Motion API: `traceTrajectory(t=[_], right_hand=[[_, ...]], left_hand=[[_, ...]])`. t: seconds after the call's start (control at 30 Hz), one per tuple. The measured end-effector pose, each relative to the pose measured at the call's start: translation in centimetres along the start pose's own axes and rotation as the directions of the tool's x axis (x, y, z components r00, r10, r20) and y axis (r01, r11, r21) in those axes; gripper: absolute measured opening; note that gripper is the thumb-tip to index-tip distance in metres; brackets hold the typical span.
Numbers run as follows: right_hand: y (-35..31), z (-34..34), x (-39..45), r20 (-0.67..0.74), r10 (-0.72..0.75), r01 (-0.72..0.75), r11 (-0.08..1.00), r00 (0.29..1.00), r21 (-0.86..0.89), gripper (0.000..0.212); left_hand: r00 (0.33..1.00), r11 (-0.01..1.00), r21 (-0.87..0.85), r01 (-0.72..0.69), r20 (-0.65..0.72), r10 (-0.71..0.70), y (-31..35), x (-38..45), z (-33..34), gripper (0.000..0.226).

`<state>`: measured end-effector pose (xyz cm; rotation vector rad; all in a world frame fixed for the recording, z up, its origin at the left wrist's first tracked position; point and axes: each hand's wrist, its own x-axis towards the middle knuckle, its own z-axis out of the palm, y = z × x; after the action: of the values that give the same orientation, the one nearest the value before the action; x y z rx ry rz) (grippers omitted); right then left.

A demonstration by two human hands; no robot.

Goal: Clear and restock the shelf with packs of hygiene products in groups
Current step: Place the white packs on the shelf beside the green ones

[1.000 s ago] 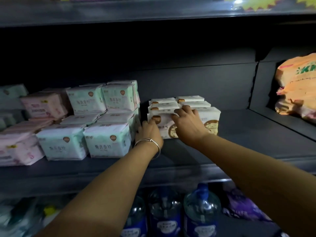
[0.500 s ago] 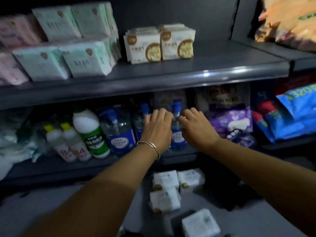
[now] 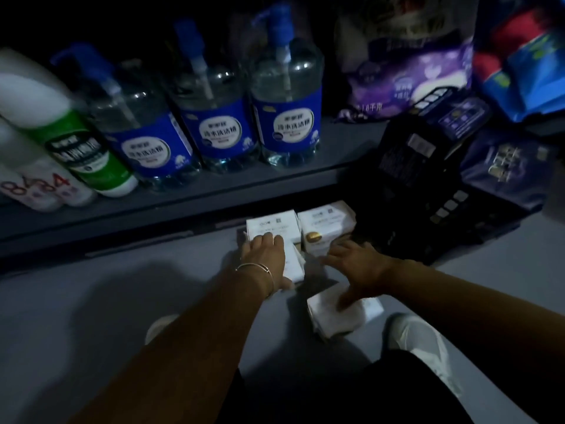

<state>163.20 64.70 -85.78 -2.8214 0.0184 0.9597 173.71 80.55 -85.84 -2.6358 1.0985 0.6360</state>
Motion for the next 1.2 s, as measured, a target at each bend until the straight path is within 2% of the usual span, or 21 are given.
traceTrajectory(t=[0.13, 0.2, 0.3, 0.4, 0.47, 0.6, 0.73, 0.8, 0.87, 1.0, 1.07, 1.13, 1.2], right_hand=[[-0.2, 1.6, 0.2, 0.211, -0.014, 0.018, 1.0, 0.977, -0.018, 0.116], [-0.4, 2.1, 0.4, 0.243, -0.035, 0.058, 0.994, 0.969, -0.089, 0.115], [-0.9, 3.2, 1.0, 0.216, -0.036, 0.068, 0.988, 0.976, -0.141, 0.108], [-1.0, 3.4, 1.2, 0.19, -0.038, 0.046, 0.998, 0.981, -0.039, 0.102], [-1.0, 2.6, 1.0, 0.168, -0.029, 0.02, 0.998, 0.985, 0.053, 0.1], [-0.4, -0.4, -0.2, 0.125, 0.022, -0.06, 0.949, 0.992, 0.311, 0.084], [1.0, -4.8, -2.4, 0.121, 0.03, -0.104, 0.734, 0.992, 0.671, 0.061], [1.4, -7.7, -3.7, 0.068, 0.035, -0.074, 0.654, 0.997, 0.753, 0.053], [1.3, -11.0, -5.3, 0.003, 0.018, -0.013, 0.641, 1.0, 0.767, 0.043], [0.3, -17.7, -9.5, -0.123, 0.014, 0.079, 0.69, 0.992, 0.719, 0.02], [-0.1, -20.7, -11.7, -0.2, 0.027, 0.122, 0.713, 0.979, 0.691, 0.015], [-0.3, -23.7, -13.9, -0.287, 0.046, 0.162, 0.734, 0.957, 0.66, 0.022], [-0.4, -26.7, -16.0, -0.349, 0.045, 0.198, 0.752, 0.936, 0.629, 0.027]], left_hand=[[0.997, 0.995, 0.065, 0.072, 0.015, -0.073, 0.8, 0.6, 2.4, 0.098], [0.994, 0.992, 0.081, 0.1, -0.044, -0.096, 1.1, 0.6, 3.4, 0.091], [0.985, 0.987, 0.105, 0.123, -0.138, -0.108, 1.1, 0.7, 4.6, 0.081], [0.98, 0.984, 0.118, 0.135, -0.161, -0.115, 1.0, 0.7, 5.2, 0.074], [0.985, 0.988, 0.085, 0.13, -0.129, -0.119, 1.0, 0.6, 4.9, 0.073], [0.986, 0.97, -0.181, 0.165, 0.061, -0.157, -0.3, 1.0, 3.0, 0.083], [0.97, 0.914, -0.363, 0.181, 0.218, -0.106, -3.3, 0.9, -2.3, 0.061], [0.964, 0.875, -0.456, 0.161, 0.263, -0.04, -4.5, 0.1, -6.1, 0.043], [0.956, 0.852, -0.497, 0.161, 0.294, -0.009, -5.5, -0.9, -10.3, 0.037], [0.96, 0.863, -0.482, 0.155, 0.28, -0.015, -6.4, -4.0, -18.3, 0.067], [0.975, 0.857, -0.497, 0.133, 0.22, -0.024, -6.6, -5.8, -22.0, 0.059], [0.987, 0.85, -0.518, 0.102, 0.159, -0.021, -6.7, -7.6, -25.6, 0.043], [0.994, 0.863, -0.499, 0.077, 0.104, -0.028, -6.8, -9.5, -29.3, 0.039]])
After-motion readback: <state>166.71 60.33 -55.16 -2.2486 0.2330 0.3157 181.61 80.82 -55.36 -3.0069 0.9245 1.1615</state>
